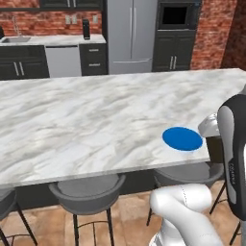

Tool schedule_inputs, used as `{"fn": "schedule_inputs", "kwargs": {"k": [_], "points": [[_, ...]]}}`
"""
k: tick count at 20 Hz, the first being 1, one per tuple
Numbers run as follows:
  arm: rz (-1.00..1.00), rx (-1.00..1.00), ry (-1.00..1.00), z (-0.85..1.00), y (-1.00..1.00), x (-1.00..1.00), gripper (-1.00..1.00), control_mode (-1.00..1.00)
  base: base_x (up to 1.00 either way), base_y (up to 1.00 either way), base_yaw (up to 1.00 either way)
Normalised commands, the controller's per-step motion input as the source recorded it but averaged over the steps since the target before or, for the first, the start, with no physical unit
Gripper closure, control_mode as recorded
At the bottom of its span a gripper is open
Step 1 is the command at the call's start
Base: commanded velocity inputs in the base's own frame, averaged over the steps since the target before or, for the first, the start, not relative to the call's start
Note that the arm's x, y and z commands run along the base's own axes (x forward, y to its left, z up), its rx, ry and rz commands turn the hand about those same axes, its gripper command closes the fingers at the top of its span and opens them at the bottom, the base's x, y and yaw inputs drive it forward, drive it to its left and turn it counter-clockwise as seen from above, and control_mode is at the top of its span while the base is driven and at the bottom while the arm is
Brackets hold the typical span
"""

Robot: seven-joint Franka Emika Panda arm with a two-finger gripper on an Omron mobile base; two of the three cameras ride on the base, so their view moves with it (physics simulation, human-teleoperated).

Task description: Start the toaster. Once the lever pops up, take the bread to the plate on the dining counter.

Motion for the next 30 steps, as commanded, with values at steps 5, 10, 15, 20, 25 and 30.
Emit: {"fn": "schedule_inputs", "kwargs": {"k": [5,10,15,20,25,30], "points": [[0.0,0.0,0.0,0.0,0.0,0.0,1.0,1.0,0.38,-0.26,0.05],[0.0,0.0,0.0,0.0,0.0,0.0,1.0,1.0,0.31,-0.03,0.0],[0.0,0.0,0.0,0.0,0.0,0.0,1.0,1.0,0.16,-0.05,-0.08],[0.0,0.0,0.0,0.0,0.0,0.0,1.0,1.0,0.1,-0.1,-0.15],[0.0,0.0,0.0,0.0,0.0,0.0,1.0,1.0,0.39,-0.12,-0.04],[0.0,0.0,0.0,0.0,0.0,0.0,1.0,1.0,0.41,-0.22,0.0]]}}
